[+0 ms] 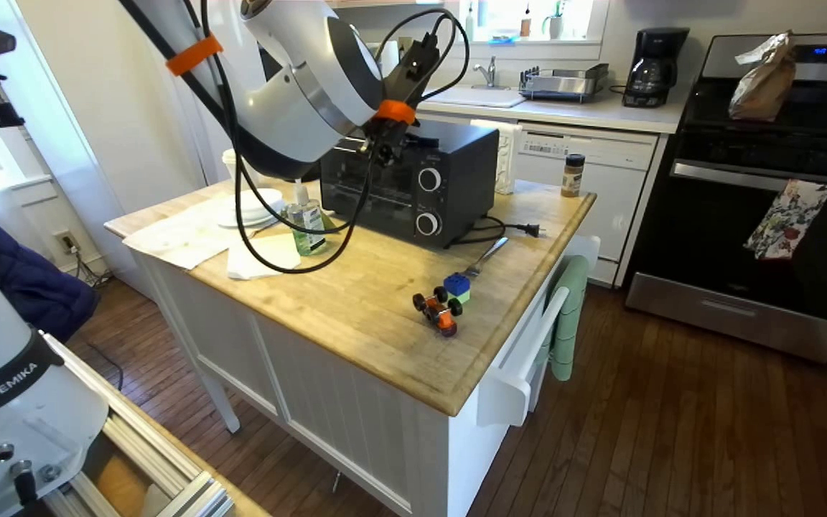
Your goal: Clip the clipper onto the oven handle
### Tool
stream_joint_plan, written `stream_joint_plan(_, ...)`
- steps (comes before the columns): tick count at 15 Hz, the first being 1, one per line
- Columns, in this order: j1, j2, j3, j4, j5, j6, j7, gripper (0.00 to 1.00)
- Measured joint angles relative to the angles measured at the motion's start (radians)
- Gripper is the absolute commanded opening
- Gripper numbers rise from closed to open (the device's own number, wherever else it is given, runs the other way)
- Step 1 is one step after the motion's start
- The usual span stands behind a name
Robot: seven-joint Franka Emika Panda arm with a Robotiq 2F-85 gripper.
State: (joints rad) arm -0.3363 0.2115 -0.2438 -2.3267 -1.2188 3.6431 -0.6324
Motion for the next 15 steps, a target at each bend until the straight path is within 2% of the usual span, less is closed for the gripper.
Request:
stream_joint_plan(3,0.0,0.005,0.0,0.0,0.0,0.001,0.0,0.67)
stream_joint_plan(4,0.0,0.006,0.0,0.0,0.0,0.002,0.0,0.61)
stream_joint_plan(5,-0.001,0.006,0.0,0.0,0.0,0.003,0.0,0.64)
stream_joint_plan(12,-0.001,0.009,-0.001,0.0,0.0,0.01,0.0,0.58)
stream_joint_plan(15,-0.001,0.01,-0.001,0.0,0.0,0.013,0.0,0.59)
